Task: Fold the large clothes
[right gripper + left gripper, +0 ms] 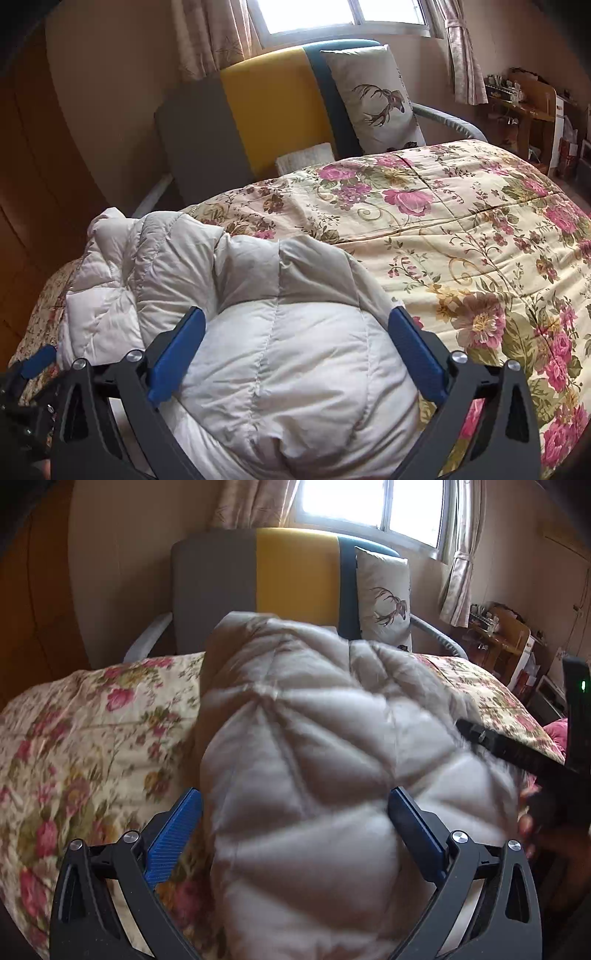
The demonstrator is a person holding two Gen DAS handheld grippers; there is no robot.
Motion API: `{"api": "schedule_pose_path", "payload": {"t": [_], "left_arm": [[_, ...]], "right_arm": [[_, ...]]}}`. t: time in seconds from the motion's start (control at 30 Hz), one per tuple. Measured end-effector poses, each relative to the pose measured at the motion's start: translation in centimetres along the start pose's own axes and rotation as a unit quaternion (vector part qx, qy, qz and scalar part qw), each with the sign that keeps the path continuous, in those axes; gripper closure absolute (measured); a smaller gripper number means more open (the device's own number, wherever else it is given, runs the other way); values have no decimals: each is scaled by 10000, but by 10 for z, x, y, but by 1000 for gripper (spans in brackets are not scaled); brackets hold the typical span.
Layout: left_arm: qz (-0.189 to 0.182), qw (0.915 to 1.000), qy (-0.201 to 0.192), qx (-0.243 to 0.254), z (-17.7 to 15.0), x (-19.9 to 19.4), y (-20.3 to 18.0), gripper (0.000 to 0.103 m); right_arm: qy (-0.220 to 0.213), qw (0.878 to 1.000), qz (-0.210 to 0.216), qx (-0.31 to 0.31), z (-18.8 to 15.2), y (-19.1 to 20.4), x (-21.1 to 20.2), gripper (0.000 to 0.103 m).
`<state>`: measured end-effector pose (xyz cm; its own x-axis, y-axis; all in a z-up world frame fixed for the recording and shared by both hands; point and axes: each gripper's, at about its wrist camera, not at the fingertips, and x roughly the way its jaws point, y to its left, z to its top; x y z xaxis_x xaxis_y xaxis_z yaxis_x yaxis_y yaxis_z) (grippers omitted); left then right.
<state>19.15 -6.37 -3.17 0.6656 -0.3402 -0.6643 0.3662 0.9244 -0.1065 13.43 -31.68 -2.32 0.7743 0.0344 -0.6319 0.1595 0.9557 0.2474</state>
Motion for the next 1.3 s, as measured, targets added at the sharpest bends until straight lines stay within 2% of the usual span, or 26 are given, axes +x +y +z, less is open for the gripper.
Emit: {"api": "schedule_pose_path", "payload": {"t": [0.07, 0.13, 0.23, 0.3, 0.4, 0.5, 0.73, 0.83, 0.9, 1.0, 1.07, 1.2, 1.3], "left_arm": [[-78, 9998, -33, -173, -15, -5, 9, 3], [-326, 9976, 178, -582, -26, -4, 22, 3], [-859, 9871, 503, -1256, -37, 1, 40, 3], [-1191, 9795, 690, -1468, -44, 5, 45, 3], [-1531, 9738, 804, -1475, -51, 5, 45, 3], [-1710, 9714, 887, -1387, -51, 5, 43, 3], [-1861, 9672, 1172, -1273, -46, 6, 39, 3], [-2068, 9575, 1438, -1408, -49, 12, 43, 3], [-2281, 9471, 1622, -1573, -53, 17, 44, 3], [-2483, 9371, 1739, -1733, -59, 23, 46, 3], [-2533, 9348, 1769, -1754, -59, 26, 46, 3], [-2531, 9390, 1684, -1610, -49, 29, 46, 3], [-2576, 9354, 1747, -1680, -45, 36, 45, 3]], "right_arm": [[86, 9999, 57, -80, -6, 2, -12, 2], [272, 9994, 222, 26, -14, 0, -21, 2], [563, 9964, 509, 376, -32, -10, -27, 2], [653, 9941, 622, 599, -48, -20, -27, 2], [875, 9867, 908, 1030, -68, -34, -24, 2], [1091, 9773, 1188, 1373, -73, -42, -25, 2], [1612, 9790, 1039, 694, -52, -30, -32, 2], [1894, 9712, 1222, 766, -52, -34, -21, 2], [2057, 9628, 1454, 974, -54, -39, -12, 2], [2118, 9556, 1714, 1125, -57, -45, -5, 2], [2121, 9535, 1795, 1168, -57, -48, -3, 2], [2171, 9497, 1880, 1249, -57, -50, -5, 2], [2275, 9427, 2025, 1364, -57, -53, 4, 2]]}}
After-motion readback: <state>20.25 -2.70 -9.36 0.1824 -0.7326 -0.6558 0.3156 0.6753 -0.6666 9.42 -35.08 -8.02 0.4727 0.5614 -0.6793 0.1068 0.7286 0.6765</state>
